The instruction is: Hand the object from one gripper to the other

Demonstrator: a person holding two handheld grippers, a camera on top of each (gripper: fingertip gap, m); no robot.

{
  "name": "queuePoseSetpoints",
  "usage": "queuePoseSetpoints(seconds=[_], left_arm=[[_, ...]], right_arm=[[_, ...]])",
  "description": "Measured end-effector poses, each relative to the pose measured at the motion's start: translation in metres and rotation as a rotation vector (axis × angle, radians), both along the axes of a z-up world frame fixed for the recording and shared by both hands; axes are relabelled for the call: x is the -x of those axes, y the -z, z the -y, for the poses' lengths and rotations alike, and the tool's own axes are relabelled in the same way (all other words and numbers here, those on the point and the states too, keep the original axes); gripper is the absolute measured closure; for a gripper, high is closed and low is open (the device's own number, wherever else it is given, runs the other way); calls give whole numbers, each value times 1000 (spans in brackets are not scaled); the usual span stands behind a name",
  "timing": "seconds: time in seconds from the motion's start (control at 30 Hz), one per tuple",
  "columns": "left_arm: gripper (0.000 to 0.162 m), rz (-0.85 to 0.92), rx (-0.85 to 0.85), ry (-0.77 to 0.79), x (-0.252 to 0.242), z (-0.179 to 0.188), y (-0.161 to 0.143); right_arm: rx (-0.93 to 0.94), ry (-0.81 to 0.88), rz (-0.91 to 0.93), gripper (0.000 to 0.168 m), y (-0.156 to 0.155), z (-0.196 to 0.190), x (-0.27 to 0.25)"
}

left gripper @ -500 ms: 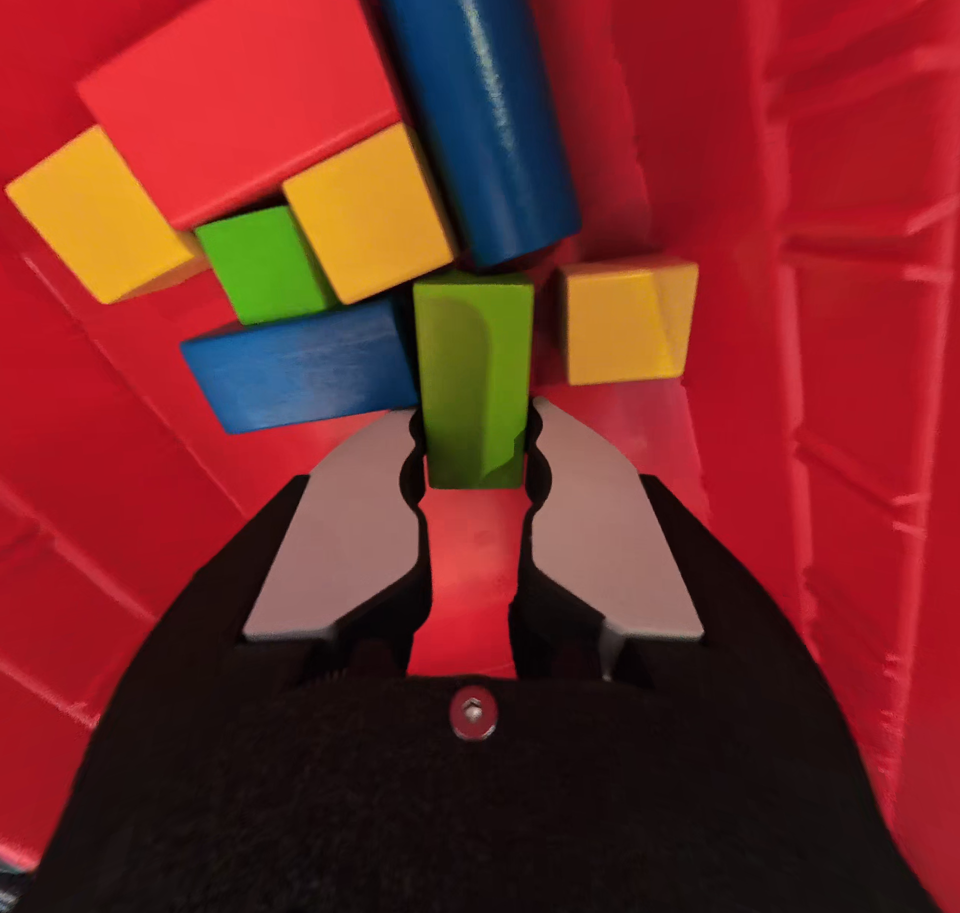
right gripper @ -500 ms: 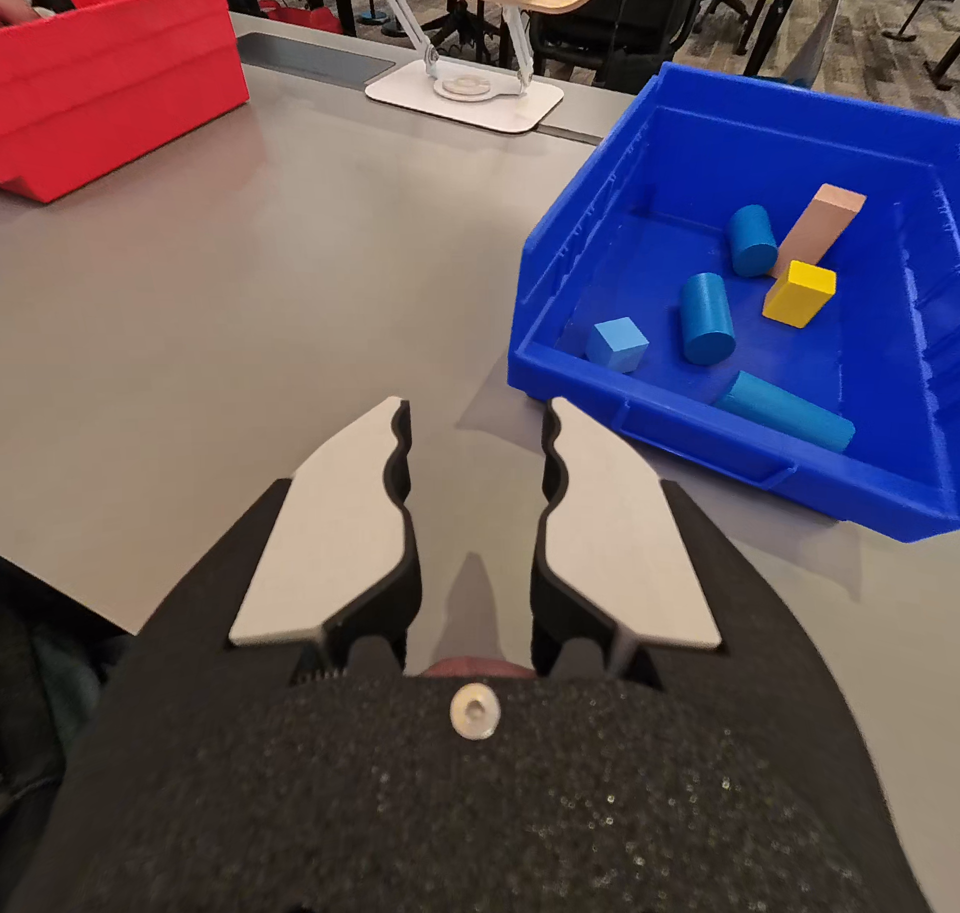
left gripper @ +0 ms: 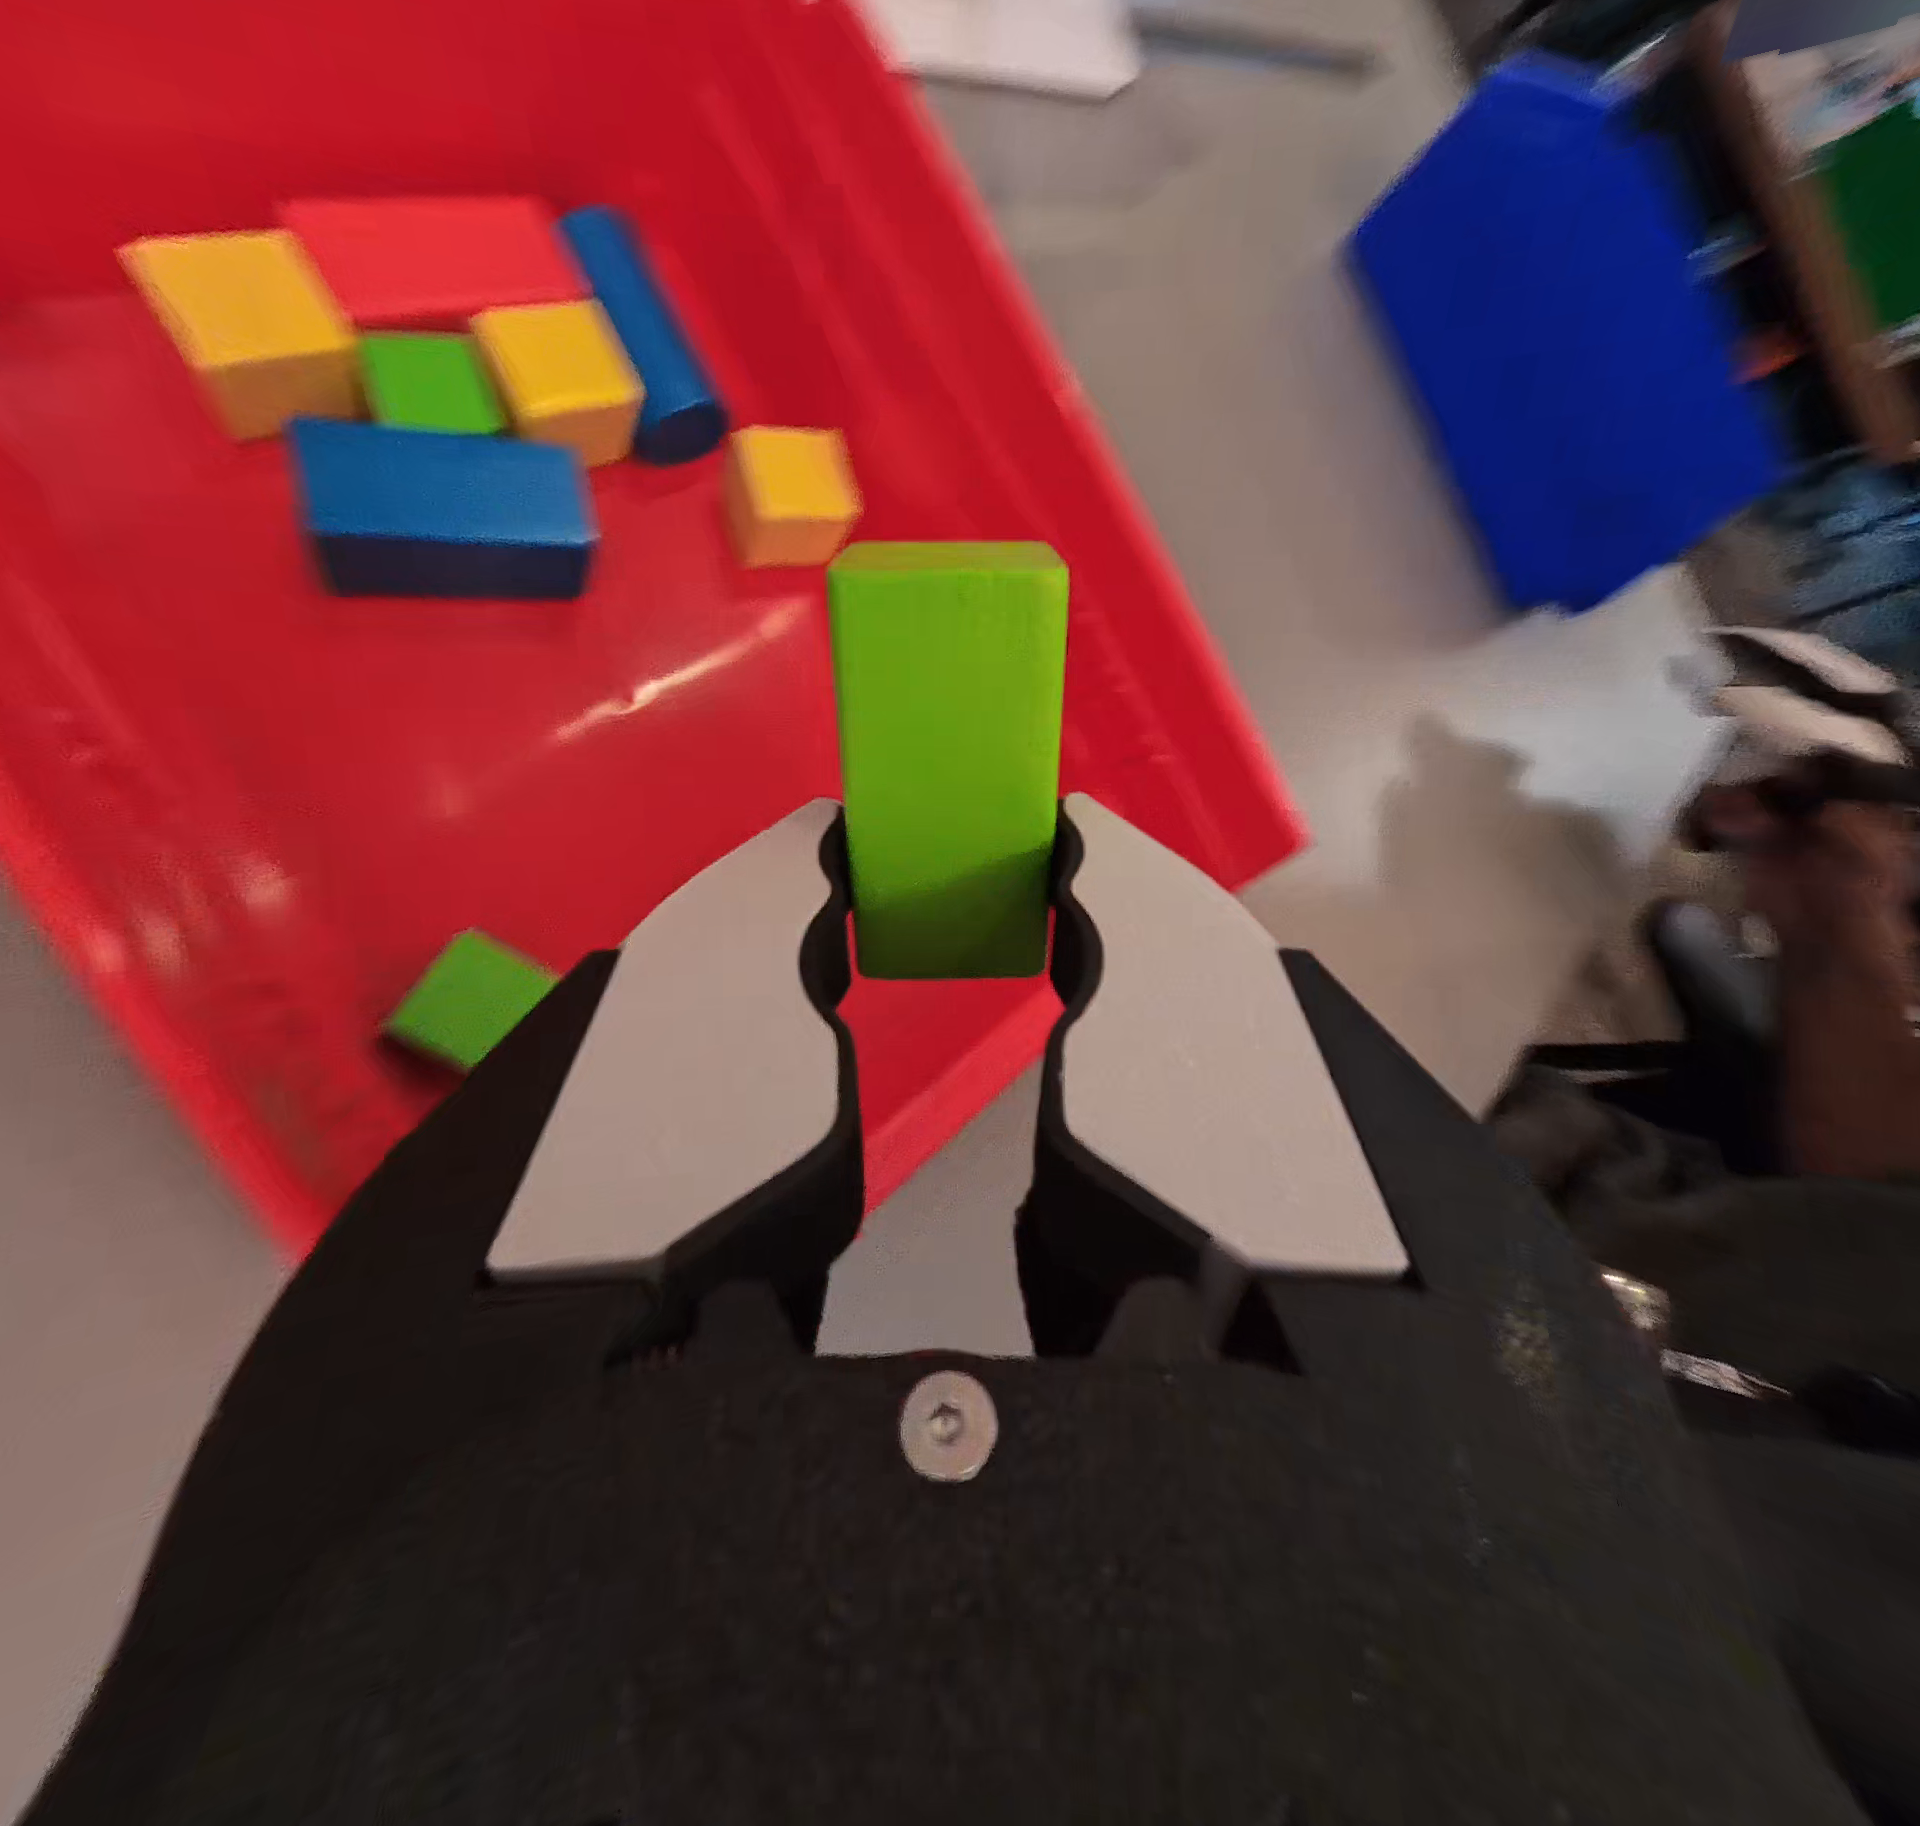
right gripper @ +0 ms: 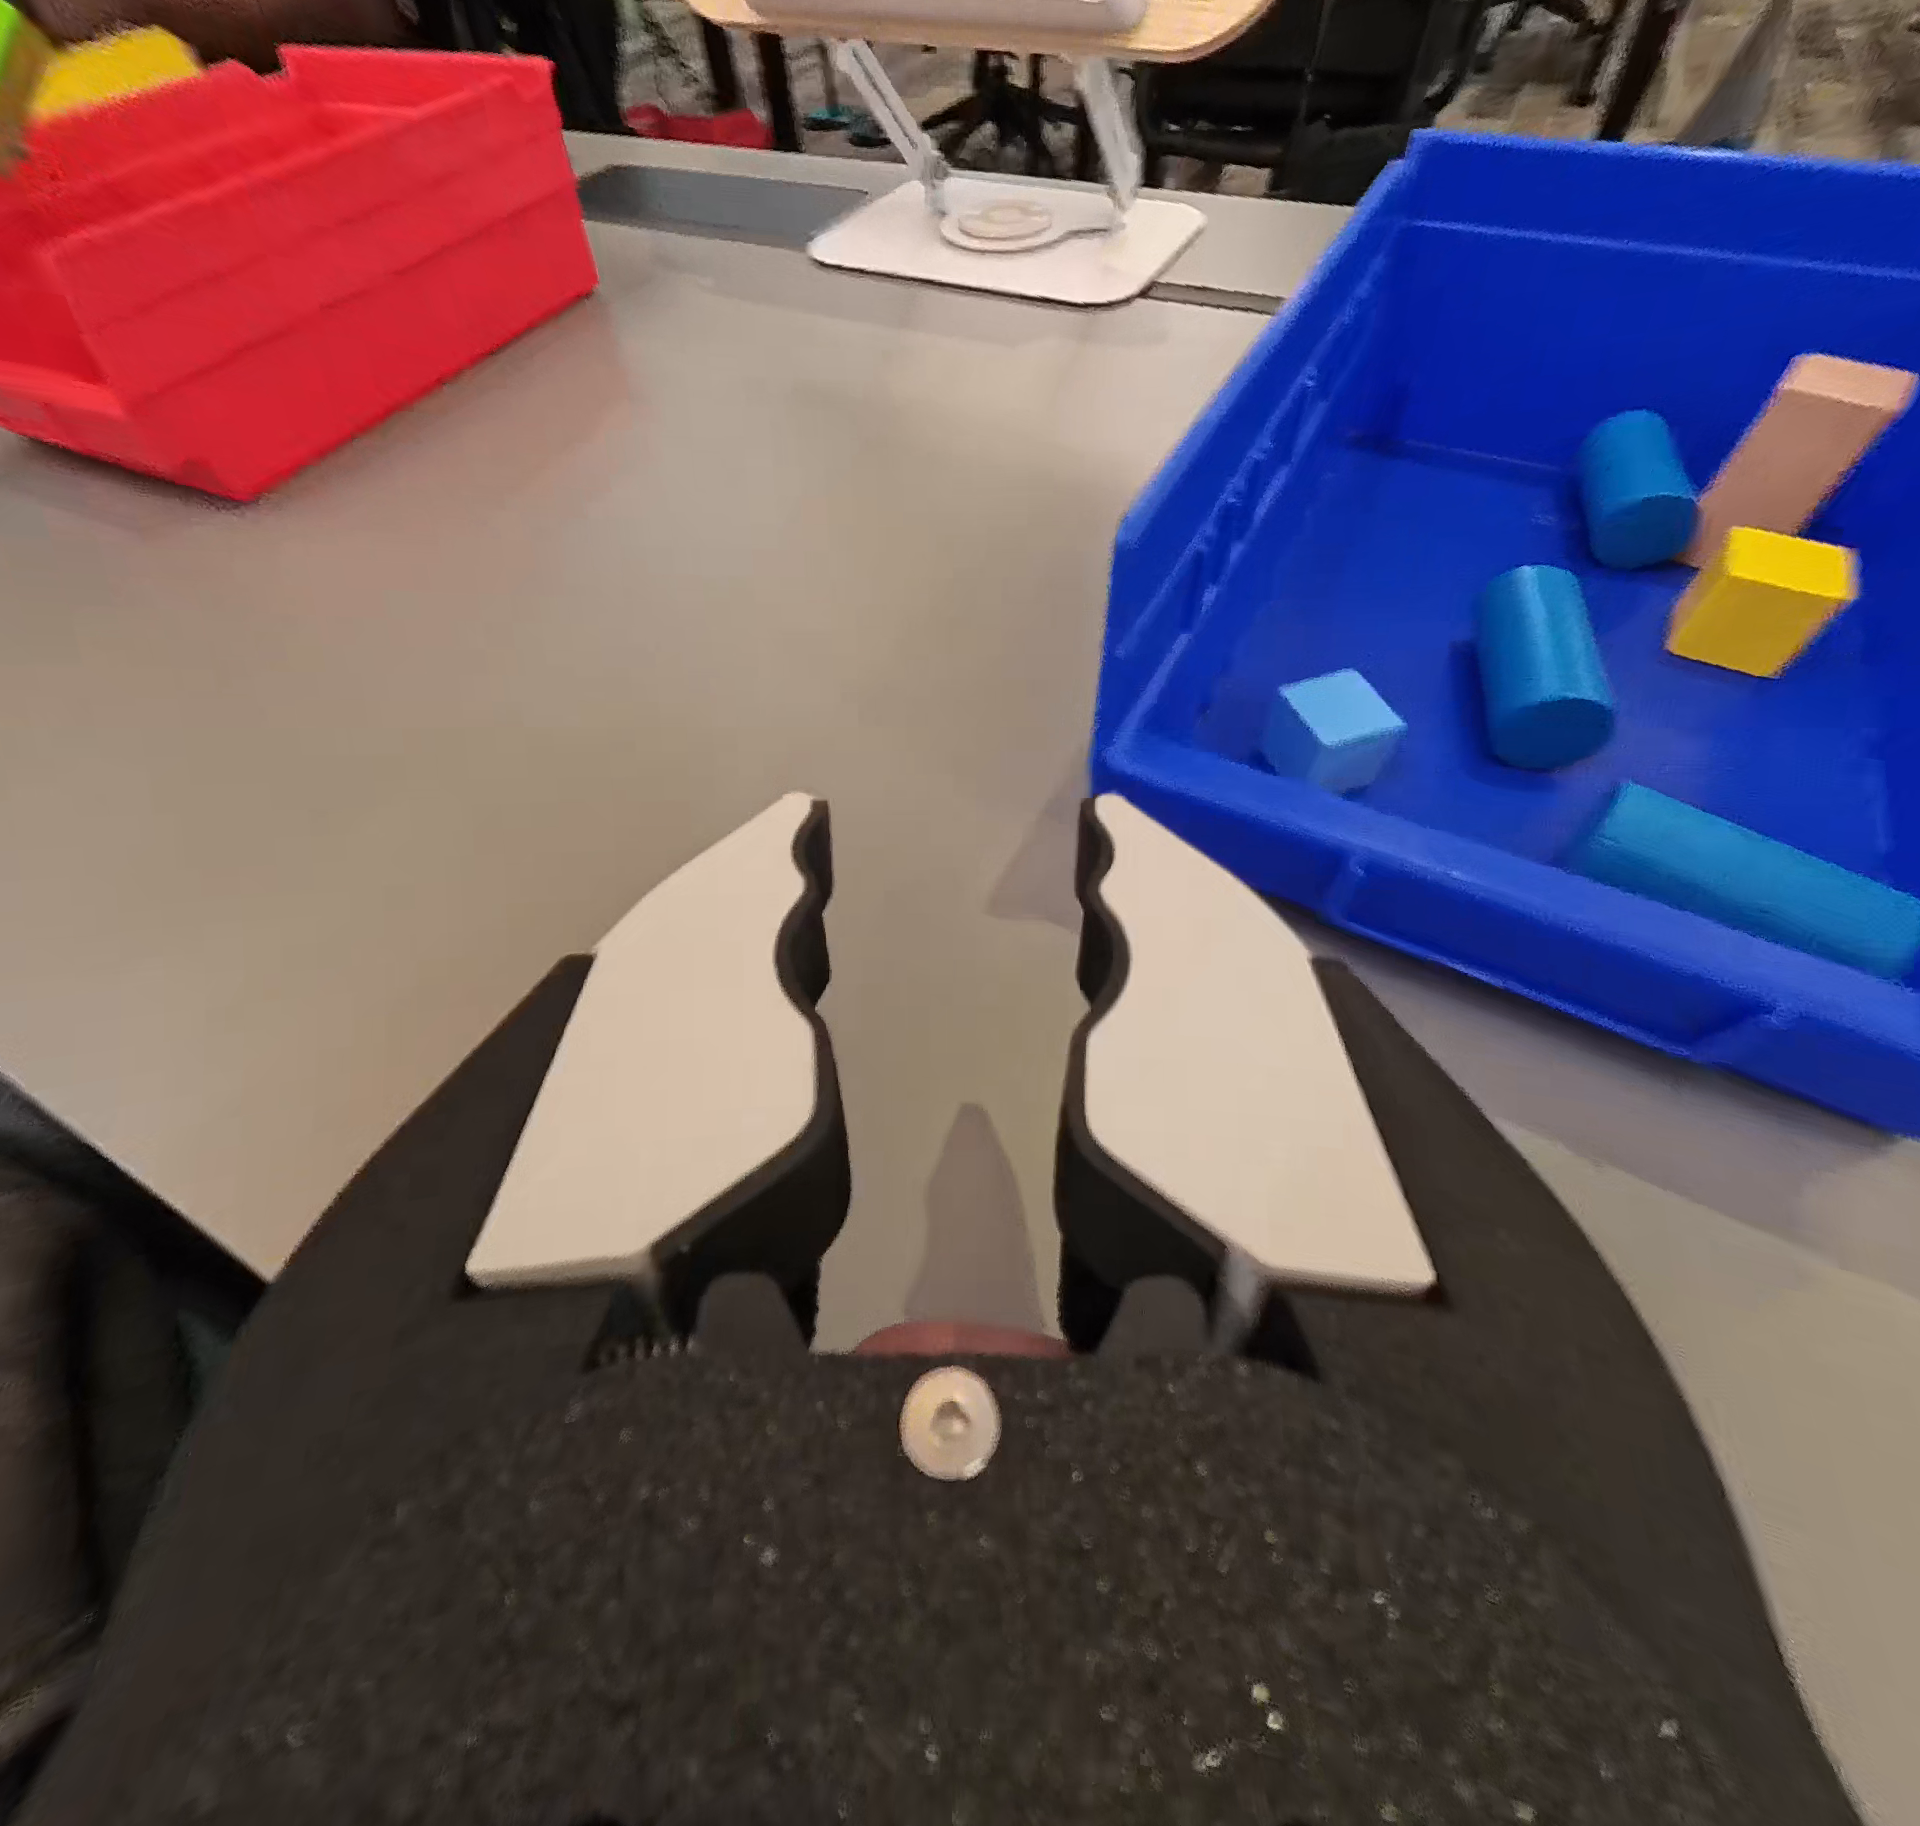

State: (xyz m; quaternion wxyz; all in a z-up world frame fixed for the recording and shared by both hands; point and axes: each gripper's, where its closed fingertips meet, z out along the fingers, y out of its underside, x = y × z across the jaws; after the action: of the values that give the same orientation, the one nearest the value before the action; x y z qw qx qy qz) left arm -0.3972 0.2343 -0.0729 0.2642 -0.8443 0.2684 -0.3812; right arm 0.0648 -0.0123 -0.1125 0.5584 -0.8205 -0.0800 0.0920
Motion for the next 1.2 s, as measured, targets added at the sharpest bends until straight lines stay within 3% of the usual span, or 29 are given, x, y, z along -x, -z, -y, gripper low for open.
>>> queuePoseSetpoints(seconds=[0.13, 0.37, 0.43, 0.67, 0.87, 0.93, 0.97, 1.0, 1.2], left_arm=[[128, 241, -65, 158, -49, 40, -35], [128, 585, -147, 411, -180, 109, -94], [128, 601, -145, 438, -214, 122, -89], [127, 578, -111, 473, -259, 139, -64], [128, 561, -81, 518, -269, 146, -49], [127, 538, -70, 531, -274, 149, -41], [127, 534, -64, 538, -276, 151, -39], [127, 535, -56, 539, -278, 152, -37], [123, 463, -108, 464, -277, 149, -26]], right_arm=[[-40, -170, -145, 124, -22, -29, 37], [-91, -591, -484, 115, -100, -93, 135], [-66, -724, -599, 98, -116, -103, 168], [-39, -845, -714, 102, -126, -120, 208], [31, -872, -734, 102, -106, -118, 215], [43, -877, -762, 106, -103, -118, 215], [53, -903, -762, 126, -101, -115, 216], [60, -894, -746, 133, -97, -116, 214], [56, -843, -705, 134, -89, -117, 206]])
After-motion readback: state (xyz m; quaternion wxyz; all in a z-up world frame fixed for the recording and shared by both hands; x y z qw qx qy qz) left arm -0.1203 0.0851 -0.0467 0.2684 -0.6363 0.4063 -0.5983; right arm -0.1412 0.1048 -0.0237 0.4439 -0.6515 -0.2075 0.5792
